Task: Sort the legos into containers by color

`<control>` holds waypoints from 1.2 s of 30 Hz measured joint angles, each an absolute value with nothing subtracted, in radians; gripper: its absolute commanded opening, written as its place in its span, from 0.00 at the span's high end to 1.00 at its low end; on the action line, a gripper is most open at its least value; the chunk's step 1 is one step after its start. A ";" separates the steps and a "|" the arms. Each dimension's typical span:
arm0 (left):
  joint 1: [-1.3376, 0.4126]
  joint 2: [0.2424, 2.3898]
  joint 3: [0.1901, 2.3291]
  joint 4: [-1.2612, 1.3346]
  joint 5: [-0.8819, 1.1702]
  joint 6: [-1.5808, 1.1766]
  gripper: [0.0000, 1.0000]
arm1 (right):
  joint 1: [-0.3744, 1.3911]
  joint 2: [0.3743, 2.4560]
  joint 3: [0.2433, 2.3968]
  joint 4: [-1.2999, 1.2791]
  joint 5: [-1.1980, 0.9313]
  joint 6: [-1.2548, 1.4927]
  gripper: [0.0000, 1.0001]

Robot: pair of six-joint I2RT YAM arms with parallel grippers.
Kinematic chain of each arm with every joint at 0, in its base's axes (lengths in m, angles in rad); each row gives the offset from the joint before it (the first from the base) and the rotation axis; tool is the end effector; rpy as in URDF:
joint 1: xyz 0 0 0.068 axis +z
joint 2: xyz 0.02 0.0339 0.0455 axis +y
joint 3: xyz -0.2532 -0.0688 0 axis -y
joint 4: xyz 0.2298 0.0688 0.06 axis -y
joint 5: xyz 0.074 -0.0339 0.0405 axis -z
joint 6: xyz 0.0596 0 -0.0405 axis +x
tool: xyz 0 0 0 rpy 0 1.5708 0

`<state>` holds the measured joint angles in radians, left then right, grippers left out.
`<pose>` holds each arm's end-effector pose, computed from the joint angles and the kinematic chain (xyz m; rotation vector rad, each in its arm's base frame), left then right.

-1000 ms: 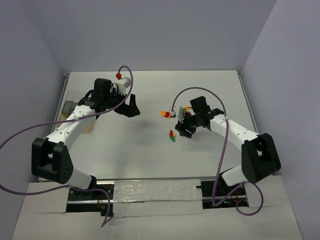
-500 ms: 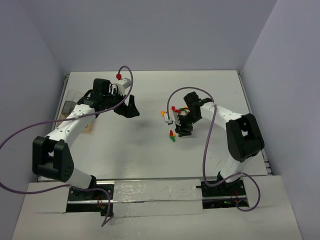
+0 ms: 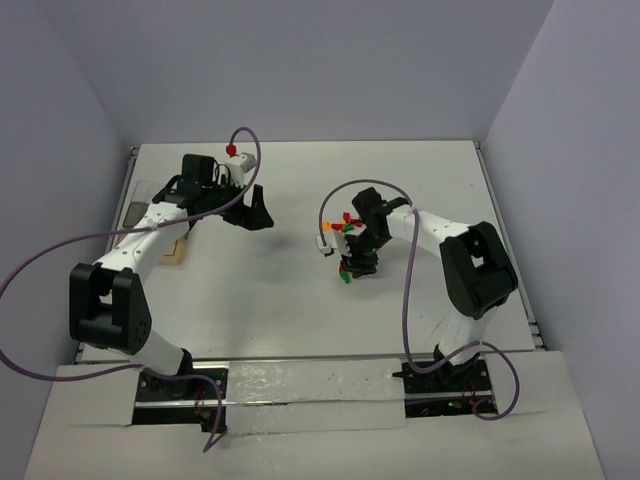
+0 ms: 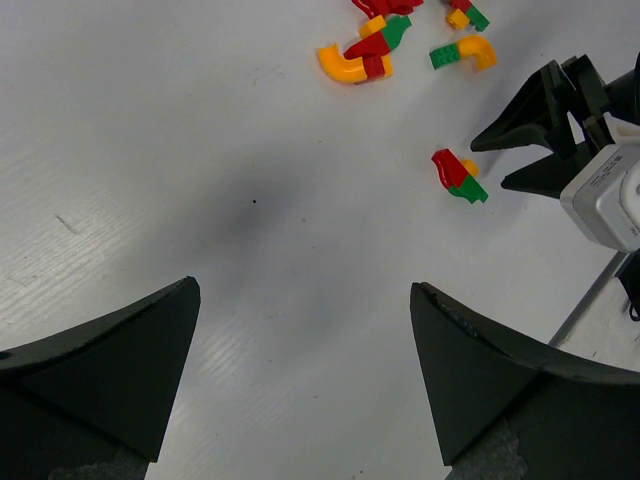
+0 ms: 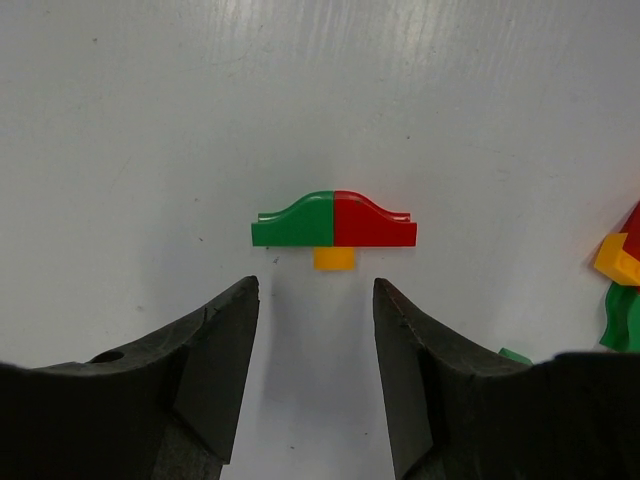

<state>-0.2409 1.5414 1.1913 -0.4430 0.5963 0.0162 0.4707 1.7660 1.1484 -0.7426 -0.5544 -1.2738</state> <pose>0.3178 -0.1126 0.2563 0.5856 2.2574 -0.8129 0.2685 0.1718 0.1558 -2.0999 1.6585 0.5900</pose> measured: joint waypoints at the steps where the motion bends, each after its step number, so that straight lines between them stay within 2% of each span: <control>1: -0.234 1.541 1.194 -0.443 0.598 0.016 0.04 | 0.474 1.766 1.148 -0.742 -0.550 -1.271 0.43; 13: -0.185 1.541 1.198 -0.445 0.609 0.030 0.04 | 0.510 1.793 1.148 -0.723 -0.512 -1.240 0.46; 23: -0.163 1.541 1.198 -0.444 0.612 0.038 0.04 | 0.522 1.822 1.148 -0.701 -0.489 -1.220 0.54; 34: -0.149 1.559 1.198 -0.443 0.619 0.038 0.05 | 0.528 1.822 1.148 -0.683 -0.478 -1.200 0.75; 36: -0.149 1.560 1.197 -0.443 0.620 0.038 0.05 | 0.528 1.822 1.148 -0.675 -0.477 -1.195 0.82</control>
